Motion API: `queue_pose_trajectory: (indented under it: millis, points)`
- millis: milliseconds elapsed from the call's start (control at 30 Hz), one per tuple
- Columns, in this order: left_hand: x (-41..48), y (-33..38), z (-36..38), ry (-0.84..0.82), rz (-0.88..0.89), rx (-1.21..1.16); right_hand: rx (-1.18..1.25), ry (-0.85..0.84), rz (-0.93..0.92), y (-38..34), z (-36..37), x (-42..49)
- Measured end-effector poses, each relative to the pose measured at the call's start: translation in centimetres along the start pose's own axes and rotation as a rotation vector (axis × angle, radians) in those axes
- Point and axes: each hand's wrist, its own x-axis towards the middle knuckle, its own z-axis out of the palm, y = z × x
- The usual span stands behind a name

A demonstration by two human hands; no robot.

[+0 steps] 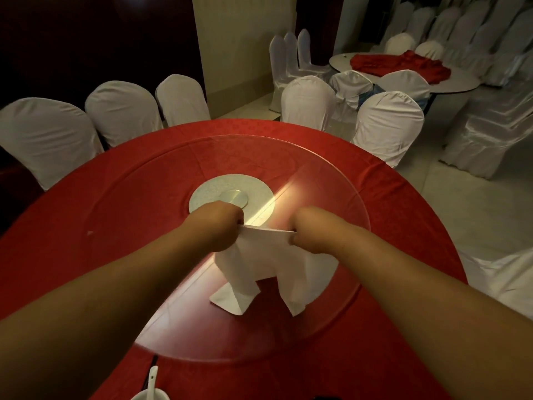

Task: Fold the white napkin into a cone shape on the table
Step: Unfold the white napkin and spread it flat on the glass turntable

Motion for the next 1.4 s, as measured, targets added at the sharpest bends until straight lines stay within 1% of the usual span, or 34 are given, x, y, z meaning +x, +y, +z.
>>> queue_pose_trajectory:
  millis: [100,200,267,333,367,400,433,467,500,533,567,600,633,700,800,867,933,1067,1233,1400]
  points:
    - [-0.1,-1.5,0.5,-0.030,-0.022,0.089,-0.082,-0.040,0.087,2.1,-0.7,-0.4]
    - [-0.1,-3.6,0.7,-0.134,-0.033,0.087,-0.132,-0.091,0.118,4.0,-1.9,-0.6]
    - [-0.2,-4.7,0.8,-0.224,-0.003,0.059,-0.239,-0.206,0.145,4.8,-2.3,-0.5]
    - [-0.3,-5.4,0.6,-0.298,-0.007,0.112,-0.363,-0.374,0.196,5.0,-2.2,0.1]
    - [-0.2,-5.8,0.2,-0.294,-0.024,0.162,-0.375,-0.409,0.230,4.9,-2.2,0.7]
    - [0.0,-6.3,-0.7,-0.244,-0.053,0.207,-0.351,-0.367,0.269,4.7,-2.7,1.5]
    - [0.3,-6.8,-2.0,-0.135,-0.100,0.219,-0.263,-0.225,0.326,4.8,-3.6,2.6]
    - [0.8,-7.6,-3.9,0.021,-0.155,0.185,-0.147,0.004,0.375,5.0,-5.2,3.8]
    - [1.2,-8.6,-6.1,0.204,-0.201,0.135,-0.040,0.268,0.392,5.2,-7.0,5.0]
    - [1.5,-9.5,-8.6,0.393,-0.223,0.090,0.026,0.489,0.386,5.1,-9.1,5.8]
    - [1.6,-10.3,-11.3,0.570,-0.222,0.073,0.058,0.654,0.359,4.7,-11.3,6.4]
    - [1.5,-11.0,-13.8,0.720,-0.202,0.086,0.074,0.781,0.321,4.2,-13.4,6.6]
    - [1.2,-11.6,-16.0,0.836,-0.172,0.116,0.079,0.884,0.275,3.9,-15.1,6.7]
    - [0.7,-12.3,-19.2,0.974,-0.093,0.200,0.074,1.000,0.198,3.9,-17.5,6.5]
    - [-0.1,-12.2,-21.1,1.046,0.006,0.292,0.099,1.053,0.167,5.1,-18.7,6.0]
    - [-0.6,-11.7,-20.4,1.018,0.089,0.329,0.084,1.055,0.157,6.1,-18.0,6.2]
    - [-0.9,-11.1,-18.0,0.961,0.163,0.337,0.066,0.993,0.175,7.1,-16.2,6.5]
    - [-0.7,-10.1,-9.4,0.793,0.301,0.269,0.029,0.847,0.186,9.3,-9.7,7.1]
    - [-0.6,-8.9,5.2,0.458,0.319,0.233,0.039,0.687,0.243,12.0,1.8,6.9]
    - [-1.7,-7.3,18.1,0.093,0.320,0.253,-0.036,0.441,0.257,14.4,13.1,5.3]
